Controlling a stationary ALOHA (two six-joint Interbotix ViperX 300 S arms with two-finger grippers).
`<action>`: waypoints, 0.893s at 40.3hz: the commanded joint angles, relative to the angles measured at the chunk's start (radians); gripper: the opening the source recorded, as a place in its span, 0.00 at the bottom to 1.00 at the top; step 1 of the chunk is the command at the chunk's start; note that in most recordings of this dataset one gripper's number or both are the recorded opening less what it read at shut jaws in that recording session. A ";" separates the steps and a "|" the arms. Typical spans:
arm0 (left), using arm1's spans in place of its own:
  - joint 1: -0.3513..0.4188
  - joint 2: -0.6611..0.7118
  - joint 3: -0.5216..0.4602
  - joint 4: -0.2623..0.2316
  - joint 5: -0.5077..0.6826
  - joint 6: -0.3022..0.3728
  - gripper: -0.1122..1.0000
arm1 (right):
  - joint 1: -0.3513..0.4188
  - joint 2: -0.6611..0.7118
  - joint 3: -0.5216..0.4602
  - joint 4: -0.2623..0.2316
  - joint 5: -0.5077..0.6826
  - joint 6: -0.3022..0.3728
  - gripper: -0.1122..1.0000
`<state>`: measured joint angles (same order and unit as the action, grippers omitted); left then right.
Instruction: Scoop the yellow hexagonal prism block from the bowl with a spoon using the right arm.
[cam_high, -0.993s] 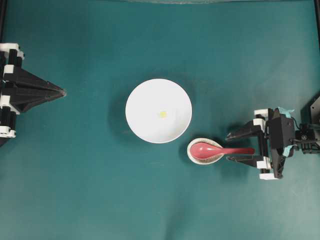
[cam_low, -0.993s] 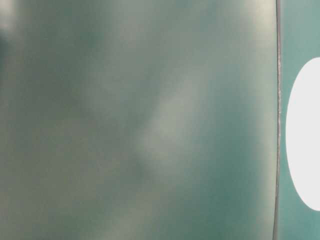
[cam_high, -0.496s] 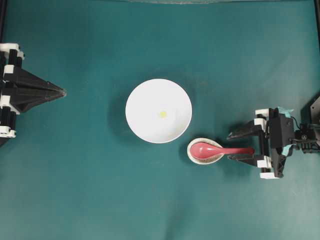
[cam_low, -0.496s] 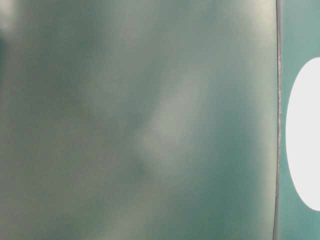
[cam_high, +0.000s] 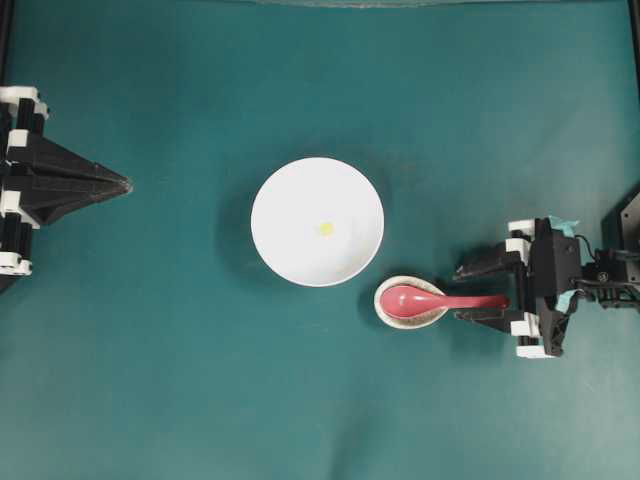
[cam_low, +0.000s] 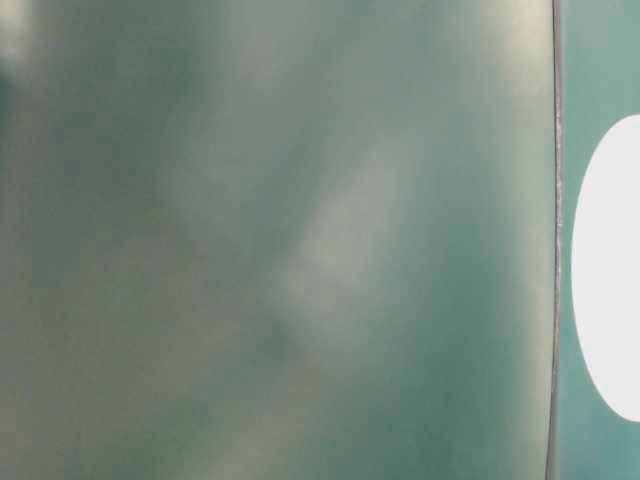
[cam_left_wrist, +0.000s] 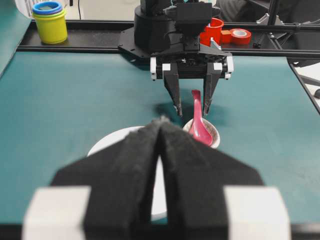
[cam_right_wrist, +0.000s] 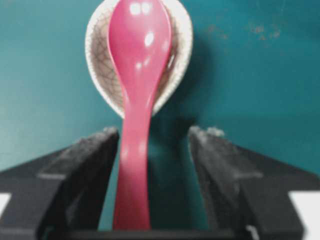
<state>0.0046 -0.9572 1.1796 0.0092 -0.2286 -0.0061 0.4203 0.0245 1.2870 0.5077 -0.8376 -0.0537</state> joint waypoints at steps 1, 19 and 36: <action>0.000 0.008 -0.015 0.003 -0.003 -0.002 0.11 | 0.003 -0.006 -0.009 -0.002 -0.009 0.000 0.66; 0.000 0.006 -0.017 0.003 -0.002 -0.002 0.11 | 0.003 -0.006 -0.015 -0.014 -0.003 0.000 0.43; 0.002 0.006 -0.015 0.002 0.012 -0.003 0.11 | 0.003 -0.006 -0.048 -0.011 0.043 0.006 0.36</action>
<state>0.0046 -0.9572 1.1796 0.0092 -0.2117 -0.0061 0.4218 0.0245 1.2563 0.4955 -0.8053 -0.0491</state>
